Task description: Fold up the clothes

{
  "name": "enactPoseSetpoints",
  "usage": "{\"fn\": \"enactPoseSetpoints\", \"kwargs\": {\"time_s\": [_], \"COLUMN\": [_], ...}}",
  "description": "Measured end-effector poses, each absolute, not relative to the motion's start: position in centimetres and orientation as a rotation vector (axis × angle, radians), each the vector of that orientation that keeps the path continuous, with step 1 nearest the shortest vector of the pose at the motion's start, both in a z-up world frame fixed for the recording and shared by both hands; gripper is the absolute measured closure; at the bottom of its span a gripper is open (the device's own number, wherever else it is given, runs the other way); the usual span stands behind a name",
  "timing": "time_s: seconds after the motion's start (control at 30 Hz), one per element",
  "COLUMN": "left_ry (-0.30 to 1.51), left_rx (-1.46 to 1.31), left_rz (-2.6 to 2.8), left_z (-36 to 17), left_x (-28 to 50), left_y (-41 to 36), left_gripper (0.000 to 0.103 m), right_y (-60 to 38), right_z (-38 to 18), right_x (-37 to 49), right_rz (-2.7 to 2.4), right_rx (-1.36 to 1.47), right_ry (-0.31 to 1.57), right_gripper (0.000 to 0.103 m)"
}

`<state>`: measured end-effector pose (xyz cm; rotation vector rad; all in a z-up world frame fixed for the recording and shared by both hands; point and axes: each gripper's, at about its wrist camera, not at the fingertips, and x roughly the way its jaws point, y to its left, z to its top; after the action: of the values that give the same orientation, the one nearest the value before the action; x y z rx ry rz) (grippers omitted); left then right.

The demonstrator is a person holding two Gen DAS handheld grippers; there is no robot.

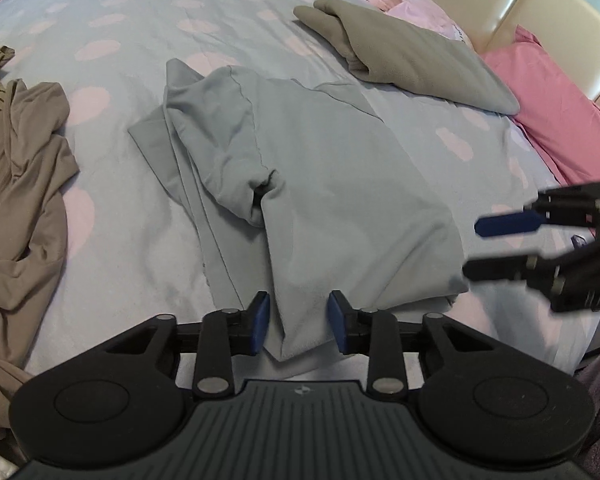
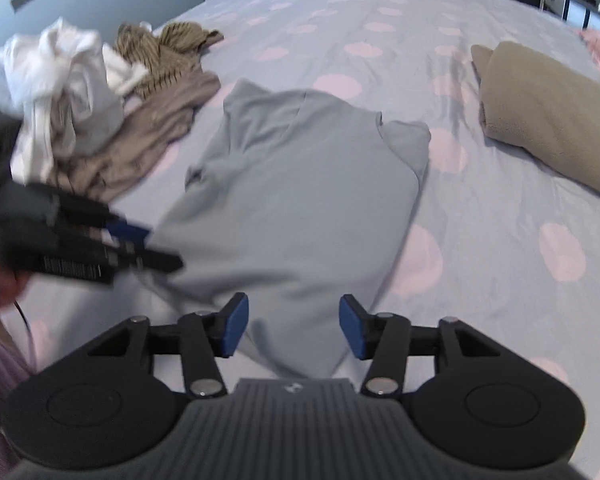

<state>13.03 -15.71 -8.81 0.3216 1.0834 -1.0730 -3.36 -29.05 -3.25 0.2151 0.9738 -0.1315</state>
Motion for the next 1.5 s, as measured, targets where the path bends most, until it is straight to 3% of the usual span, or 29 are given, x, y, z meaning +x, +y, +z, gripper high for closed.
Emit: {"fn": "enactPoseSetpoints", "kwargs": {"time_s": [0.13, 0.2, 0.27, 0.33, 0.4, 0.7, 0.83, 0.9, 1.03, 1.1, 1.27, 1.33, 1.5], "left_ry": [1.084, 1.074, 1.062, 1.050, 1.049, 1.149, 1.144, 1.154, 1.119, 1.080, 0.951, 0.935, 0.891], "left_rx": [0.327, 0.314, 0.302, 0.278, 0.254, 0.307, 0.337, 0.353, 0.374, 0.346, 0.244, 0.218, 0.243], "left_rz": [-1.081, -1.091, -1.097, -1.100, -1.099, -1.022, -1.033, -1.032, -1.025, -1.023, -0.985, -1.006, -1.021], "left_z": [-8.8, -8.3, -7.4, -6.4, -5.7, -10.9, -10.8, -10.1, -7.9, -6.4, -4.2, -4.3, -5.7], "left_x": [13.0, 13.0, 12.9, 12.9, 13.0, 13.6, 13.5, 13.6, 13.9, 14.2, 15.5, 16.0, 16.2], "left_y": [-15.9, -15.7, -15.3, -14.6, -13.8, -13.0, -13.2, -13.1, -12.3, -11.9, -13.0, -14.6, -19.1], "left_gripper": [0.100, 0.101, 0.102, 0.102, 0.102, 0.103, 0.102, 0.100, 0.082, 0.078, 0.081, 0.087, 0.089], "right_y": [-26.9, -26.3, -26.1, -26.0, -26.1, -25.9, -26.3, -26.9, -28.3, -28.8, -30.5, -31.4, -33.4], "right_z": [-5.5, -6.7, -7.5, -7.8, -6.7, -8.6, -9.1, -8.6, -6.6, -5.2, -2.2, -2.2, -3.6], "right_x": [-3.5, -3.3, -3.3, -3.4, -3.5, -4.2, -4.4, -4.5, -5.2, -5.6, -5.1, -3.7, -0.1], "right_rz": [-0.148, -0.189, -0.218, -0.243, -0.251, -0.192, -0.171, -0.163, -0.173, -0.171, -0.199, -0.223, -0.255], "right_rx": [0.100, 0.030, -0.003, -0.026, -0.043, -0.097, -0.095, -0.053, 0.026, 0.045, 0.067, 0.085, 0.199], "right_ry": [1.013, 1.021, 1.029, 1.034, 1.026, 1.062, 1.089, 1.125, 1.143, 1.120, 0.969, 0.913, 0.828], "right_gripper": [0.049, 0.052, 0.062, 0.092, 0.099, 0.100, 0.099, 0.097, 0.093, 0.092, 0.092, 0.092, 0.093]}}
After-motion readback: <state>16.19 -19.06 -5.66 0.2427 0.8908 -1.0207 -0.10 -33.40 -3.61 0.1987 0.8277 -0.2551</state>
